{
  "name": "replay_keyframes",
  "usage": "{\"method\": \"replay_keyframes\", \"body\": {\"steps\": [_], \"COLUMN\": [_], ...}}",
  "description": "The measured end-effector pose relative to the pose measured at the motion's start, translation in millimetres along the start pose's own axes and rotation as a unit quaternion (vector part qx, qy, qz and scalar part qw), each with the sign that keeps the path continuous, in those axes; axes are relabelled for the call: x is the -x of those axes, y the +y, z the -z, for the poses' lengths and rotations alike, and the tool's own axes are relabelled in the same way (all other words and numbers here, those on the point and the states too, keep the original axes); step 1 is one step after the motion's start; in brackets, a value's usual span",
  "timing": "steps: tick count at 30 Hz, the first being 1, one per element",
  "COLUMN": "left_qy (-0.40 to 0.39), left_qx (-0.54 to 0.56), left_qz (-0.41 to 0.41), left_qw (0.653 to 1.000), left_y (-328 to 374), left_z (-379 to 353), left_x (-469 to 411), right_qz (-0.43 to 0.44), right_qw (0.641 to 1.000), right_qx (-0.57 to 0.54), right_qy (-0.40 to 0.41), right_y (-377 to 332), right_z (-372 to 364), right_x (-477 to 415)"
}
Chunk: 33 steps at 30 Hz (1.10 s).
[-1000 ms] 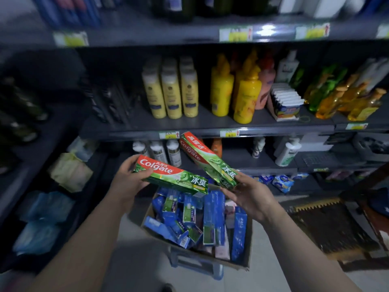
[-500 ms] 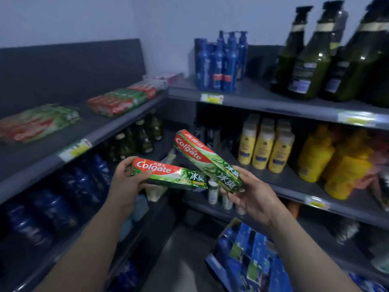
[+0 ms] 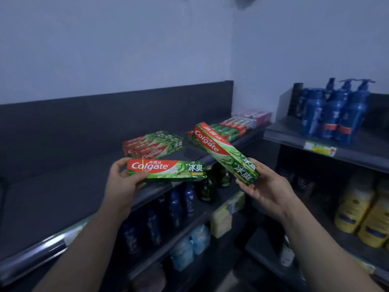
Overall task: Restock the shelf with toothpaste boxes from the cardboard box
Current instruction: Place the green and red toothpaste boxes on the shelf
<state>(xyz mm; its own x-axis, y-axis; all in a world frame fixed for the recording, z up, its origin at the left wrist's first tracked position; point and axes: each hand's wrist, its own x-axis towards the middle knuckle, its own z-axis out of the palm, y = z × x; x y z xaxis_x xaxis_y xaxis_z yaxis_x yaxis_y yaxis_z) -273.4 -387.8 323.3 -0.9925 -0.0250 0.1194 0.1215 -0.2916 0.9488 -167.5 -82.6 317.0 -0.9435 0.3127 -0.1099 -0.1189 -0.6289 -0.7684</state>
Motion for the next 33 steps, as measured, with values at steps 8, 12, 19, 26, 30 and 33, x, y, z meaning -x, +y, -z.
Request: {"method": "replay_keyframes", "body": {"steps": [8, 12, 19, 26, 30, 33], "left_qy": [0.063, 0.057, 0.061, 0.111, 0.104, 0.108], "left_qx": [-0.016, -0.019, -0.135, -0.255, -0.272, -0.269], "left_qz": [0.006, 0.011, 0.010, 0.030, 0.053, 0.048], "left_qw": [0.998, 0.998, 0.989, 0.960, 0.955, 0.956], "left_y": [4, -3, -15, -33, -44, -43], "left_z": [33, 21, 0, -13, -11, -7], "left_x": [-46, -70, -107, -136, -145, -146], "right_qz": [-0.015, -0.021, -0.051, -0.102, -0.105, -0.110], "right_qw": [0.999, 0.998, 0.996, 0.971, 0.943, 0.923], "right_qx": [0.038, 0.055, 0.068, 0.196, 0.291, 0.335], "right_qy": [0.005, -0.005, -0.041, -0.094, -0.123, -0.153], "right_y": [16, 16, -3, -34, -35, -29], "right_z": [-43, -53, -49, -35, -38, -48], "right_x": [-55, -83, -134, -186, -212, -228]}}
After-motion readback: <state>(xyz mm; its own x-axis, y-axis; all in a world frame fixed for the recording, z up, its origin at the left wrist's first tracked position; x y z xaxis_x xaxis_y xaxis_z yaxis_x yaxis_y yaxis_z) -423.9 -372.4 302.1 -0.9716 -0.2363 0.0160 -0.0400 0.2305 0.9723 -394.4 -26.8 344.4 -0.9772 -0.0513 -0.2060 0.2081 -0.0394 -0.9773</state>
